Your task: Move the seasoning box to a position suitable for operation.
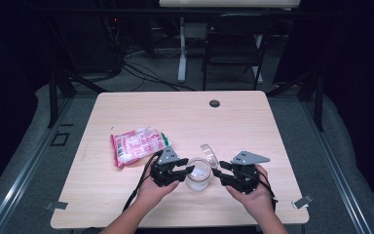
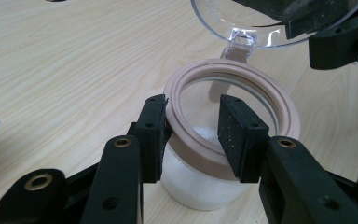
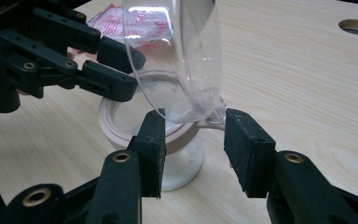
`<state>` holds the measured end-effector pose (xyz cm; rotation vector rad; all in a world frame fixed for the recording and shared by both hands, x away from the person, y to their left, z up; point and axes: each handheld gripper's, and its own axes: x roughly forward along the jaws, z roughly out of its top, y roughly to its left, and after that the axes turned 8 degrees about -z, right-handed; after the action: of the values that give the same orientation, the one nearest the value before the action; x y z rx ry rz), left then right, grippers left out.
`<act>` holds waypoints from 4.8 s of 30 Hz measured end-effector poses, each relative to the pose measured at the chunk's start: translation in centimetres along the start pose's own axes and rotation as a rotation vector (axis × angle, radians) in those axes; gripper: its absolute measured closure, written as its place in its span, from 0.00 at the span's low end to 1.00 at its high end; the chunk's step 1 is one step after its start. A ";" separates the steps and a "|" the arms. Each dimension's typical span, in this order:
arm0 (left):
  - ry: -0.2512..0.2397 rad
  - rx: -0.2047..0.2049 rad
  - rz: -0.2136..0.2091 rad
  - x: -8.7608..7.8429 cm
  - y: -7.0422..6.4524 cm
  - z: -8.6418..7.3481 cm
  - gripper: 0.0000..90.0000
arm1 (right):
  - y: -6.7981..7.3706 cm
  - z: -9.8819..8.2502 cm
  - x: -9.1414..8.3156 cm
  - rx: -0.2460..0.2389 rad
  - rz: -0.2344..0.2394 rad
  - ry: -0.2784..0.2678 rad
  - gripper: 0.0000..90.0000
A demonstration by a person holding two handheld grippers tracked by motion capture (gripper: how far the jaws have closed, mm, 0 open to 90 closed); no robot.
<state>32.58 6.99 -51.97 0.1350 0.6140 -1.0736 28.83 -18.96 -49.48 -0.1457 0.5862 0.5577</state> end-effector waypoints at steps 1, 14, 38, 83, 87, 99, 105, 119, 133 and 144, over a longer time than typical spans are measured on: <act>0.000 0.000 0.000 0.0 0.0 0.0 0.69 | -0.1 0.0 0.0 0.007 -0.002 -0.003 0.65; 0.000 -0.002 -0.002 0.1 -0.1 0.0 0.67 | -1.0 -0.3 0.1 0.060 -0.026 -0.017 0.67; -0.082 -0.067 0.119 -4.5 0.9 -2.0 0.63 | -3.0 1.4 2.7 0.121 0.008 -0.036 0.83; 0.133 0.059 0.437 -4.4 7.3 -3.8 0.51 | -4.0 -0.9 1.3 0.124 -0.002 -0.075 0.64; 0.173 0.105 0.461 -3.3 7.6 -4.0 0.51 | -4.0 -1.1 1.1 0.126 -0.012 -0.078 0.64; 0.240 0.199 0.504 -0.8 8.3 -4.2 0.51 | -4.2 -1.9 0.5 0.133 -0.040 -0.086 0.62; 0.241 0.213 0.533 -0.1 9.0 -4.2 0.52 | -4.2 -2.2 0.2 0.134 -0.051 -0.084 0.62; 0.274 0.192 0.597 1.7 10.8 -4.4 0.58 | -3.4 -3.1 -0.7 0.107 -0.086 -0.090 0.60; 0.230 -0.004 0.594 0.4 12.4 -3.6 0.89 | -3.9 -3.7 -1.6 0.138 -0.111 -0.098 0.59; 0.070 -0.211 0.504 -3.0 13.6 -3.1 1.00 | -4.2 -3.8 -1.5 0.157 -0.111 -0.105 0.59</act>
<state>41.96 17.17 -55.46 0.1349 0.7053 -0.5153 28.20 -24.27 -51.85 0.0000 0.5144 0.4075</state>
